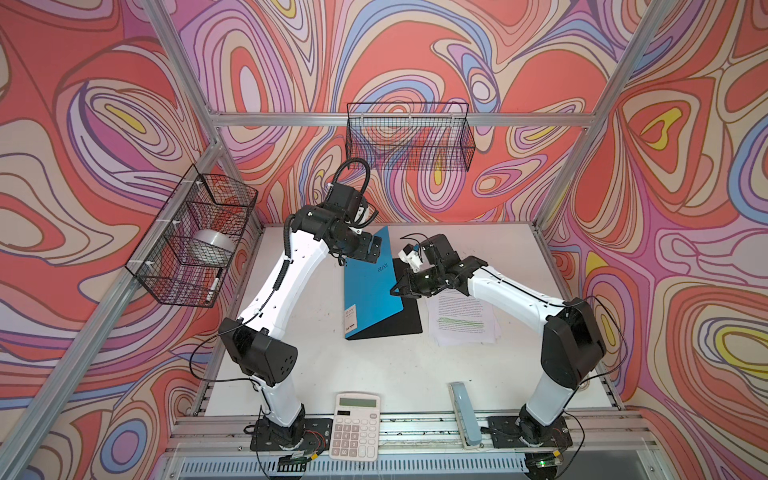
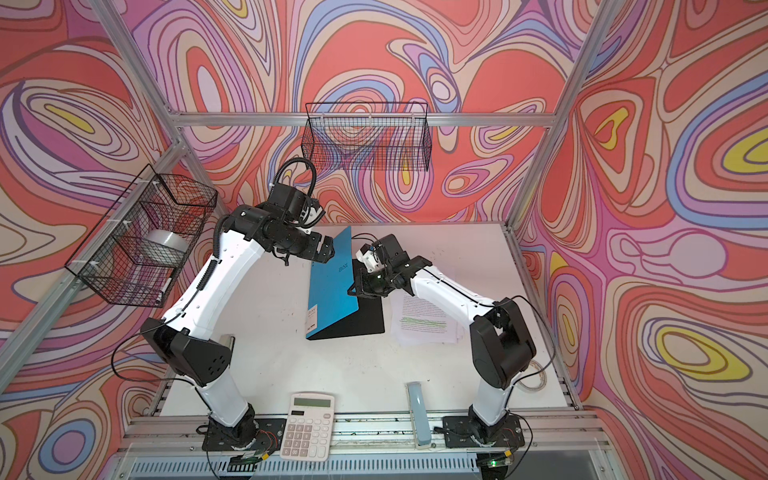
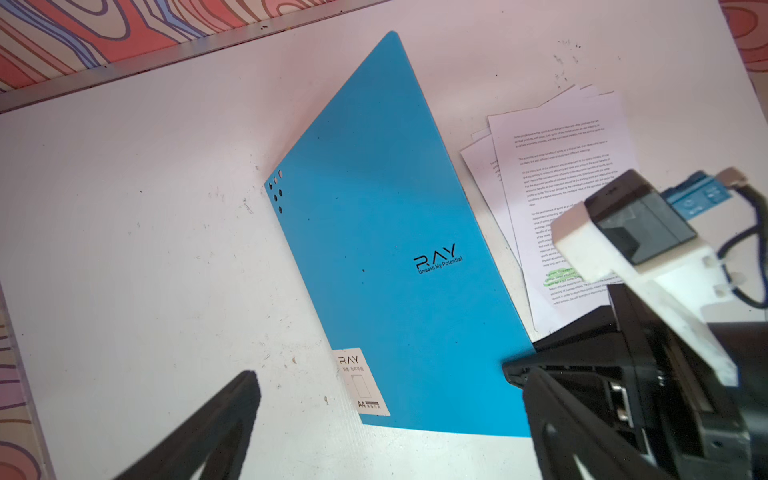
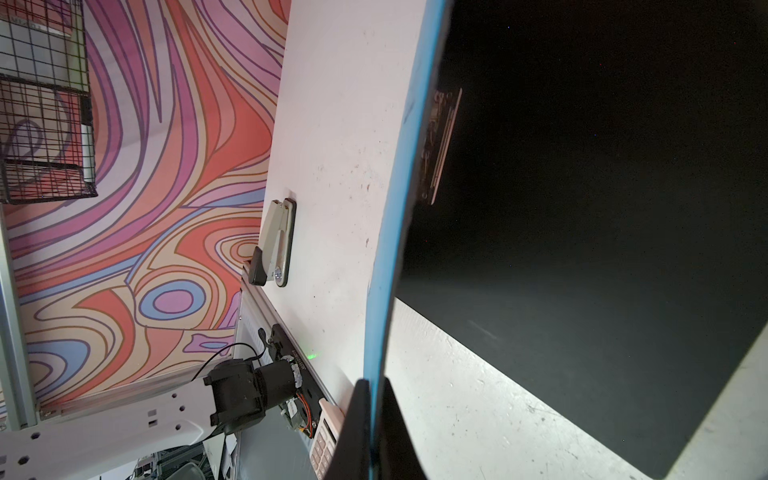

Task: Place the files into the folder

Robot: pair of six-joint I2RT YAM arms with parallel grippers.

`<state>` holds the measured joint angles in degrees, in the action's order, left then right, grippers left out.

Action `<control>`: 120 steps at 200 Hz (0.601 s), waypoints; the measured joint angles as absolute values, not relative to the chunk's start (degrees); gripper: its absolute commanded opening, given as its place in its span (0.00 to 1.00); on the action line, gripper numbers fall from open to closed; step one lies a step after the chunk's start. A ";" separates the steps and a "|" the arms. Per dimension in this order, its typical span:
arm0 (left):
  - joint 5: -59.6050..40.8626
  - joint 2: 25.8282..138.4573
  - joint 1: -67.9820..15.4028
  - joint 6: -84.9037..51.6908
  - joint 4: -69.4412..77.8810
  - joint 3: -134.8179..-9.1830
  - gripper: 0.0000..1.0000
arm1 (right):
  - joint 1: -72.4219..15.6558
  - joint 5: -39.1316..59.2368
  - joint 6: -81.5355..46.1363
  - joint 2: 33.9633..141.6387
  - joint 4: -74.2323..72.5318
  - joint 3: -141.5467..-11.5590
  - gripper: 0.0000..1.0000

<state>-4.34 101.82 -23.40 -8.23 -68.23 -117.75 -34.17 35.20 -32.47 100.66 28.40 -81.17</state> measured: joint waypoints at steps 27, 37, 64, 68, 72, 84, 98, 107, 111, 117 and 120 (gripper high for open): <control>-6.33 103.46 -22.85 -8.75 -68.42 -118.30 1.00 | -34.15 35.59 -32.42 100.60 28.77 -81.76 0.10; -7.16 104.29 -22.70 -8.86 -68.42 -118.34 1.00 | -34.15 35.88 -32.47 100.60 28.71 -81.76 0.12; -7.92 107.85 -22.22 -9.30 -69.47 -120.16 1.00 | -34.17 37.23 -32.91 100.60 27.14 -81.73 0.13; -7.92 108.25 -22.15 -9.32 -69.54 -120.36 1.00 | -34.17 37.34 -32.95 100.60 26.96 -81.73 0.13; -7.92 108.53 -22.09 -9.37 -69.56 -120.49 1.00 | -34.17 37.54 -33.12 100.60 26.63 -81.73 0.14; -7.92 109.56 -21.87 -9.69 -70.06 -120.90 1.00 | -34.17 38.00 -33.39 100.60 25.98 -81.67 0.15; -7.90 110.21 -21.67 -9.74 -70.52 -121.10 1.00 | -34.17 38.98 -33.89 100.60 24.77 -81.38 0.17; -7.84 110.52 -21.63 -9.76 -70.76 -121.12 1.00 | -34.17 39.57 -34.30 100.60 23.94 -81.17 0.18; -7.77 110.63 -21.56 -9.76 -70.87 -121.16 1.00 | -34.17 39.90 -34.35 100.60 23.59 -81.01 0.18; -7.70 110.87 -21.50 -9.76 -71.05 -121.30 1.00 | -34.20 40.21 -34.59 100.60 23.20 -80.90 0.19; -7.70 110.98 -21.47 -9.80 -71.07 -121.36 1.00 | -34.22 40.29 -34.61 100.60 23.05 -80.84 0.19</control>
<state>-7.70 110.98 -21.47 -9.80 -71.07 -121.36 -34.22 40.29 -34.61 100.60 23.05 -80.84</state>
